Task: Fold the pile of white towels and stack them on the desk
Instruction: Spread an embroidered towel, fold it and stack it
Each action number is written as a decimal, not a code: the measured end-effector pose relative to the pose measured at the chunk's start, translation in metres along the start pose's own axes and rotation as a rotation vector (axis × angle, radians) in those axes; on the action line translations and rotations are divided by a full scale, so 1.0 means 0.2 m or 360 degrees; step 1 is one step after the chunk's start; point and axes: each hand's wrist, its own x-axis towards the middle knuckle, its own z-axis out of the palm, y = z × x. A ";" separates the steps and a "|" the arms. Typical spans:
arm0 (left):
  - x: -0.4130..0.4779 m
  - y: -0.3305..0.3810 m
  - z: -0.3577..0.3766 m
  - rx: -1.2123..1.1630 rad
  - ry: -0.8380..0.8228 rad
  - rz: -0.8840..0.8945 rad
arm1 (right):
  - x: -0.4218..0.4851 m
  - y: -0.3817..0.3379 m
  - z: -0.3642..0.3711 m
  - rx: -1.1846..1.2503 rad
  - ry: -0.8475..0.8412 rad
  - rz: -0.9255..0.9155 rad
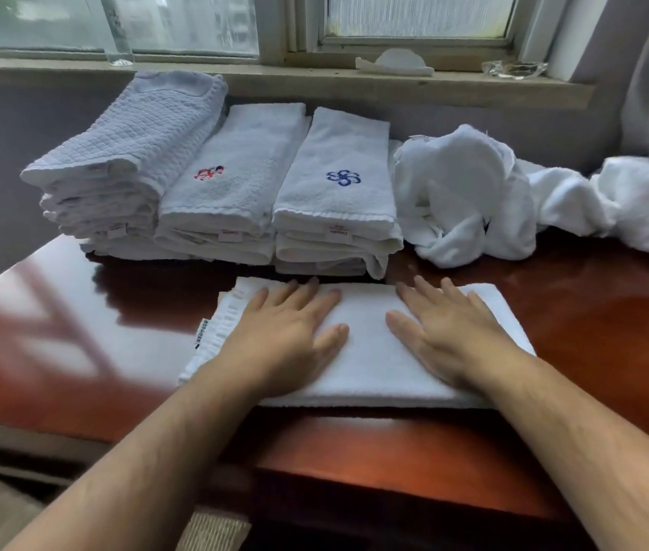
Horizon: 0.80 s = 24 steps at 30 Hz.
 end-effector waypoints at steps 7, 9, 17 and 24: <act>-0.02 0.01 0.00 -0.0004 0.0006 0.0003 | -0.02 0.18 -0.07 0.0219 0.0023 0.0478; -0.02 0.02 0.00 -0.0004 0.0004 0.0009 | -0.06 0.21 -0.08 0.0506 0.0243 0.0540; -0.04 0.01 -0.01 0.0010 -0.0033 0.0082 | -0.25 0.29 -0.20 0.1334 0.0252 0.0911; -0.19 0.06 -0.09 -0.0664 0.0252 0.0482 | -0.35 0.10 -0.30 0.2552 0.0418 0.0327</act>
